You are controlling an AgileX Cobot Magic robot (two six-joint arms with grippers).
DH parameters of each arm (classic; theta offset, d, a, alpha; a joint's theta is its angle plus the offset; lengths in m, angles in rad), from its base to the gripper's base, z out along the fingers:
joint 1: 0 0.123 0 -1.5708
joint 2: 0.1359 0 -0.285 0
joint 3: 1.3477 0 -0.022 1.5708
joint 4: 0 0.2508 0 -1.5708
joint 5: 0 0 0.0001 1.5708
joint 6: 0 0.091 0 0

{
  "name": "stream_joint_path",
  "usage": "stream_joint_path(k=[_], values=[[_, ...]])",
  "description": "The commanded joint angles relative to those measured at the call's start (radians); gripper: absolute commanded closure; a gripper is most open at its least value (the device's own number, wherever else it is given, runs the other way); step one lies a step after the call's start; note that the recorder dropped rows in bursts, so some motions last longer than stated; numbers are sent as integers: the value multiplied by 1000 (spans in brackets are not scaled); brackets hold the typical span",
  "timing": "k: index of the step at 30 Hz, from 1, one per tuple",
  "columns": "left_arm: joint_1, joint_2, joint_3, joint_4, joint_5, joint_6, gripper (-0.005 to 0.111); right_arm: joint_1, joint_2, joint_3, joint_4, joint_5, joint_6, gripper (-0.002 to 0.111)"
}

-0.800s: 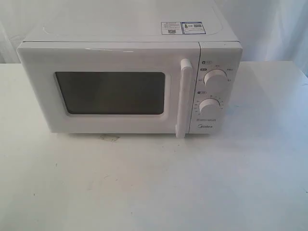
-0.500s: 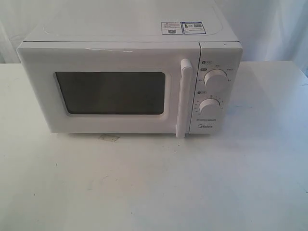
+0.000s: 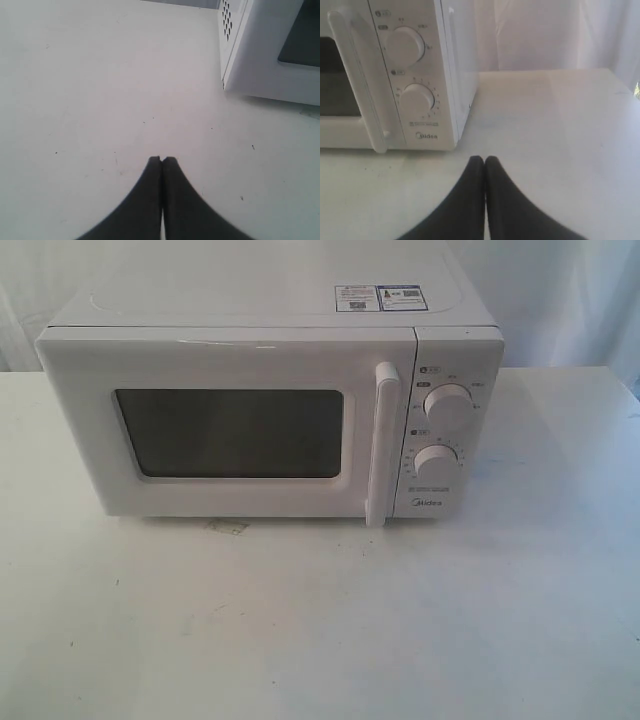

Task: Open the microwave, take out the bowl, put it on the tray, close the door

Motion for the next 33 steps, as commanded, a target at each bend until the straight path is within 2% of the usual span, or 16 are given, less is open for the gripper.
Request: stream_joint_path(k=[1,6,8,12,19,21,28,31,33], values=[[3,-4,4,6,3,-5,107,-3,-6,2,46,-261,62,108],[3,-4,4,6,3,-5,107,-3,-6,2,41,-683,242,108],[3,-4,4,6,3,-5,107,-3,-6,-40,-11,-710,242,108],[3,-4,4,6,3,-5,107,-3,25,-207,-90,-476,312,108],[3,-4,4,6,3,-5,107,0,384,-480,-81,91,355,108],[3,-4,4,6,3,-5,107,5,503,-516,-13,194,298,108],[3,-4,4,6,3,-5,107,41,755,-520,290,208,45,108],[3,-4,4,6,3,-5,107,69,844,-518,458,206,-236,108],[3,-4,4,6,3,-5,107,92,896,-518,682,208,-504,108]])
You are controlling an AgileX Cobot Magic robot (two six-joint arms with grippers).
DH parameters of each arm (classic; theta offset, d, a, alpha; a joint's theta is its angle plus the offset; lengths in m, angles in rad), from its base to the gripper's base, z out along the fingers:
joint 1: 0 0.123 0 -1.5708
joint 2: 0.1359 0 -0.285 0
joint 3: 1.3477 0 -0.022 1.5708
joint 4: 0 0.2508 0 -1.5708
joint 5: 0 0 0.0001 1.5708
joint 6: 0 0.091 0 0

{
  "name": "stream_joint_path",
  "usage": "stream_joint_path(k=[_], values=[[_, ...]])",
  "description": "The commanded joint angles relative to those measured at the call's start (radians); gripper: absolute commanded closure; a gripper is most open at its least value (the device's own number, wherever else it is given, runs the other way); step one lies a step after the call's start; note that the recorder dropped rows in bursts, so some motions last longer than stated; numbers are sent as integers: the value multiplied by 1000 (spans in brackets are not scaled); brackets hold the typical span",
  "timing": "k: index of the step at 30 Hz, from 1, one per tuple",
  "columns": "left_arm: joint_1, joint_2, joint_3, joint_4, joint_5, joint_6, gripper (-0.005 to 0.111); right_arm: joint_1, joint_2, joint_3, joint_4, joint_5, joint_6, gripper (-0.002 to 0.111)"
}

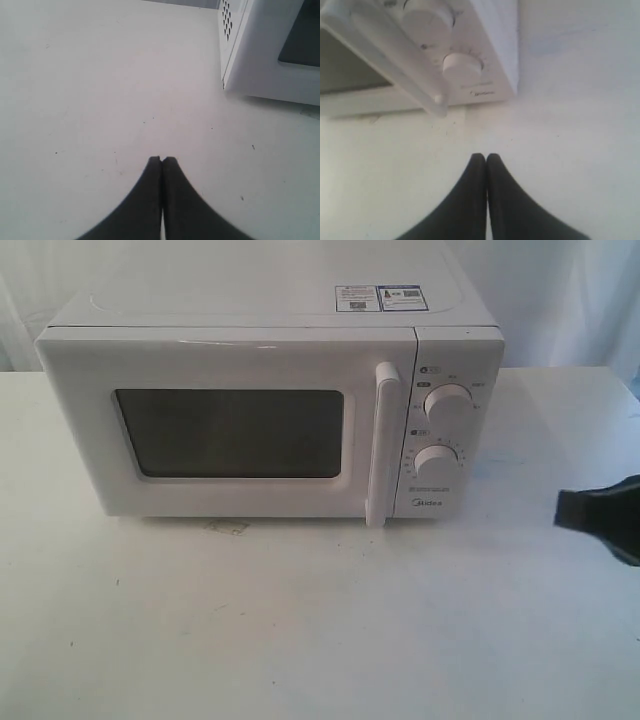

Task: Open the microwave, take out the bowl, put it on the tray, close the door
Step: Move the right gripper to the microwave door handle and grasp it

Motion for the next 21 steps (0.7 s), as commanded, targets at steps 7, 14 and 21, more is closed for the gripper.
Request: stream_joint_path(k=[7,14,21], values=[[3,-4,4,6,3,-5,107,64,204,-8,1046,165,-1262,108],[3,-4,4,6,3,-5,107,64,225,-8,1252,329,-1717,108],[3,-4,4,6,3,-5,107,64,279,-8,1377,304,-2094,106]])
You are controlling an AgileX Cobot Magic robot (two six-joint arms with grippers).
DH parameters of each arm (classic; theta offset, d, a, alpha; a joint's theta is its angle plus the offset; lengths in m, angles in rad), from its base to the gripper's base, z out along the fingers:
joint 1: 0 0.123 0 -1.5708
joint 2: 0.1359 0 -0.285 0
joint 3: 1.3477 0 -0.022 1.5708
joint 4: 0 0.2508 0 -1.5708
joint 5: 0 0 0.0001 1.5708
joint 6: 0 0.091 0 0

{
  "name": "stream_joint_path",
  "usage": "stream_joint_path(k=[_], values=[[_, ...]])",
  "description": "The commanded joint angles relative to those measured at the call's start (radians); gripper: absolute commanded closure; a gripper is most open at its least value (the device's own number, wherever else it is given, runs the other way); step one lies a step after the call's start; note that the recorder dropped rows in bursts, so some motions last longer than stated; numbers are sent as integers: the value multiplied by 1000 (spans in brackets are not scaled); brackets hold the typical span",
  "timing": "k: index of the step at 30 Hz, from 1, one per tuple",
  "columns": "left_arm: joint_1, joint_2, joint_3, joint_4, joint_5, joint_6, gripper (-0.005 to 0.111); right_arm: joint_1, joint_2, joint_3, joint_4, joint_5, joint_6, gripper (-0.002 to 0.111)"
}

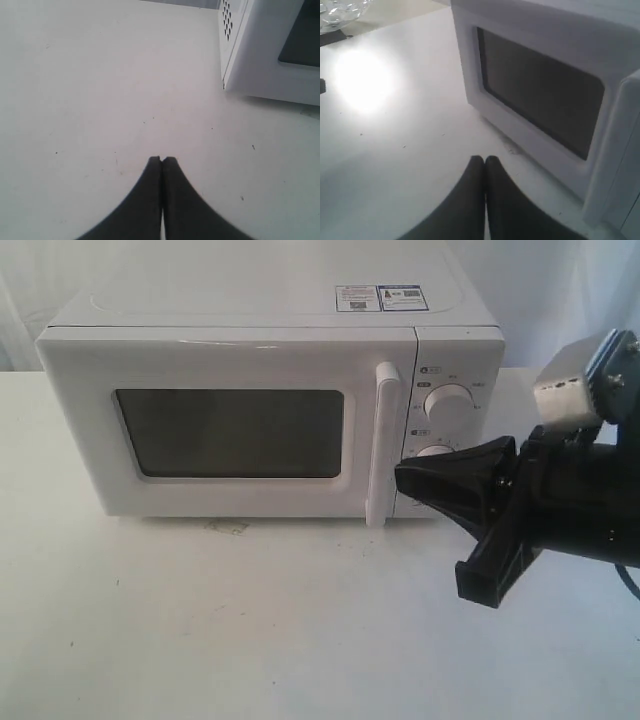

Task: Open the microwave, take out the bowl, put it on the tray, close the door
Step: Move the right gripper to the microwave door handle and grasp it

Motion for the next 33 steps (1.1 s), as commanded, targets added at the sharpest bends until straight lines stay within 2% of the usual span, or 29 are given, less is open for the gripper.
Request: stream_joint_path(k=[1,4,9,14,24,33], values=[[3,-4,4,6,3,-5,107,1,63,-14,75,34,-260,103],[3,-4,4,6,3,-5,107,-1,122,-42,75,0,-260,90],[3,-4,4,6,3,-5,107,-1,223,-101,75,-42,-260,60],[3,-4,4,6,3,-5,107,-1,257,-150,75,-79,-260,44],[3,-4,4,6,3,-5,107,-1,266,-204,75,-167,-260,42],[3,-4,4,6,3,-5,107,-1,354,-239,75,-136,-260,42]])
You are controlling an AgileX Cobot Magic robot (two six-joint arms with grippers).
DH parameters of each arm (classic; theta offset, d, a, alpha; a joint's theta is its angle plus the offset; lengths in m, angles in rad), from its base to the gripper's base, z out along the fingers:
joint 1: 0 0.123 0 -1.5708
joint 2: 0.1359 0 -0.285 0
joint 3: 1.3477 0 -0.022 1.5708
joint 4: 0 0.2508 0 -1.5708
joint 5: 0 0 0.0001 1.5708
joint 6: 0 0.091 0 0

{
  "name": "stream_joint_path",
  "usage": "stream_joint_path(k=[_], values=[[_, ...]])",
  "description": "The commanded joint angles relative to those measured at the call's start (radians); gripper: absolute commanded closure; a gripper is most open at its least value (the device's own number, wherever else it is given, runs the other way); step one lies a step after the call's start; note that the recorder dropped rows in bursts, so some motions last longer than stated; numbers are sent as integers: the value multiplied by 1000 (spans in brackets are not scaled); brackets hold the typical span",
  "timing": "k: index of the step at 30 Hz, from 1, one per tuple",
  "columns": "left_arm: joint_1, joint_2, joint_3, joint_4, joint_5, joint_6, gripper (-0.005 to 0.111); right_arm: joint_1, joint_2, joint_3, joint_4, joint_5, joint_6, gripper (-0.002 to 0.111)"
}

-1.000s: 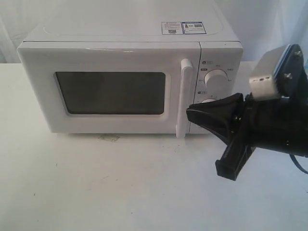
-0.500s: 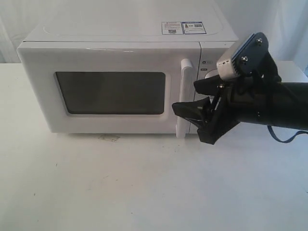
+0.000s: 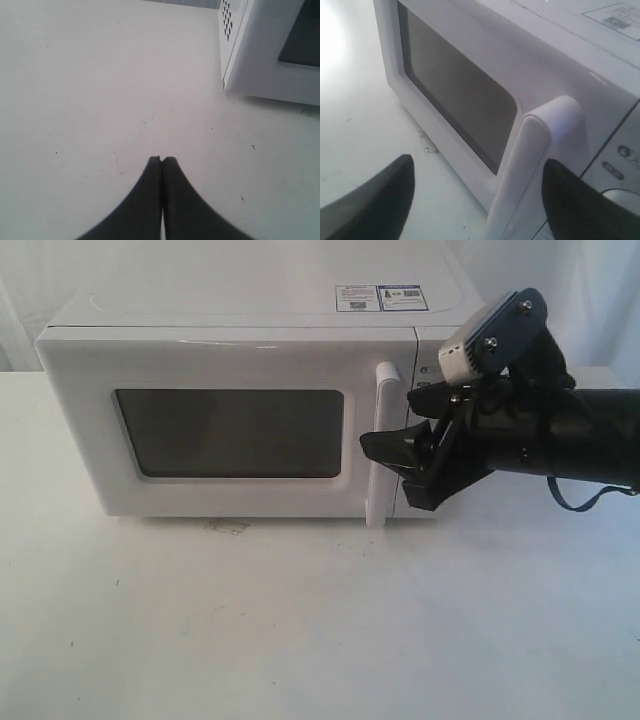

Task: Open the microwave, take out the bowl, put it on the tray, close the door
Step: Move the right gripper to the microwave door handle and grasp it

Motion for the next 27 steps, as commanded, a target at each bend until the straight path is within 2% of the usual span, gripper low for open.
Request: stream_joint_path(k=[1,13,16,18,20,23,26,27], values=[[3,-4,4,6,3,-5,107,-1,48,-34,3,19,-28,42],[3,-4,4,6,3,-5,107,-1,182,-146,3,64,-28,42],[3,-4,4,6,3,-5,107,-1,222,-161,3,74,-28,48],[3,-4,4,6,3,-5,107,-1,228,-161,3,74,-28,56],[3,-4,4,6,3,-5,107,-1,229,-161,3,76,-28,73],[3,-4,4,6,3,-5,107,-1,229,-161,3,87,-28,91],[3,-4,4,6,3,-5,107,-1,229,-167,3,117,-28,107],[3,-4,4,6,3,-5,107,-1,229,-168,3,133,-25,108]])
